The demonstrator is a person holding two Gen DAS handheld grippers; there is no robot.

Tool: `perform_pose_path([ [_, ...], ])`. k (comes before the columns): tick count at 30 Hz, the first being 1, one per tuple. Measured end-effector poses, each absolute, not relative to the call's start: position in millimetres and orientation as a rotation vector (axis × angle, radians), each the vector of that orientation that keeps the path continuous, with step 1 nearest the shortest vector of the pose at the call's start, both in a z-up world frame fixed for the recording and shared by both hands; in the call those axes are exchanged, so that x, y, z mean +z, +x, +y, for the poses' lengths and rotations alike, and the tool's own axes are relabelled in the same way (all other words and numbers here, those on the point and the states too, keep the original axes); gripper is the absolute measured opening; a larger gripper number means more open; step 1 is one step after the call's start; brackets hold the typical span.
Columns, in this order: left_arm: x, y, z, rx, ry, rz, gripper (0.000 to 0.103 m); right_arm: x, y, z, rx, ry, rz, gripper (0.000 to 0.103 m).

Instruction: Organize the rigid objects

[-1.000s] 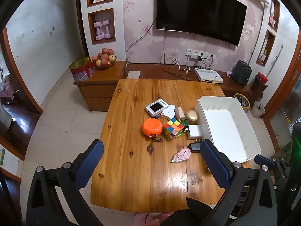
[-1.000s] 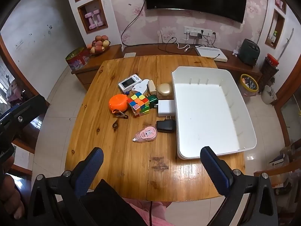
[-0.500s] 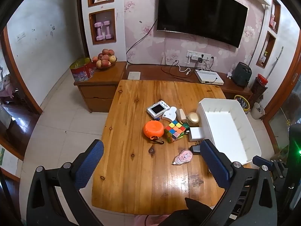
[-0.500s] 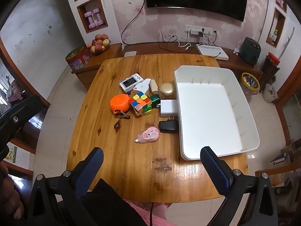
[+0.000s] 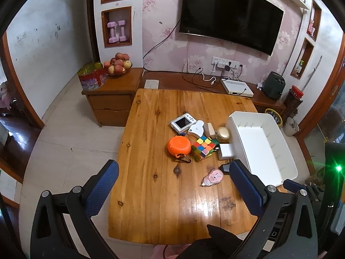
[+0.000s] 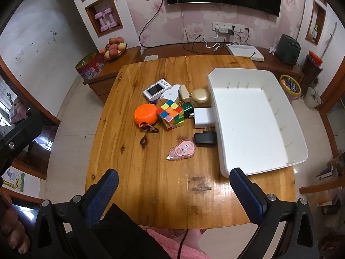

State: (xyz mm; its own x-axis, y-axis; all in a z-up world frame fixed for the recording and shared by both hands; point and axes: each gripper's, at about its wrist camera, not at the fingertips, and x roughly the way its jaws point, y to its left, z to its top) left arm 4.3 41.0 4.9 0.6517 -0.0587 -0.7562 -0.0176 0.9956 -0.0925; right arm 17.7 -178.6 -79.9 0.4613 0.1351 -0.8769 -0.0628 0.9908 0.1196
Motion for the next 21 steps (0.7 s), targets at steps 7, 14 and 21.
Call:
perform_pose_path([
  [7,3,1,59,-0.042,-0.085,0.853,0.102,-87,12,-152,0.122,0.082,1.109,0.103],
  [14,0,3,82,-0.079,-0.08,0.852,0.102,-96,5,-135,0.099,0.111,1.115,0.103],
  [21,-7,11,89,-0.128,-0.077,0.896,0.102,-106,0,-139,0.05,0.198,1.159,0.103],
])
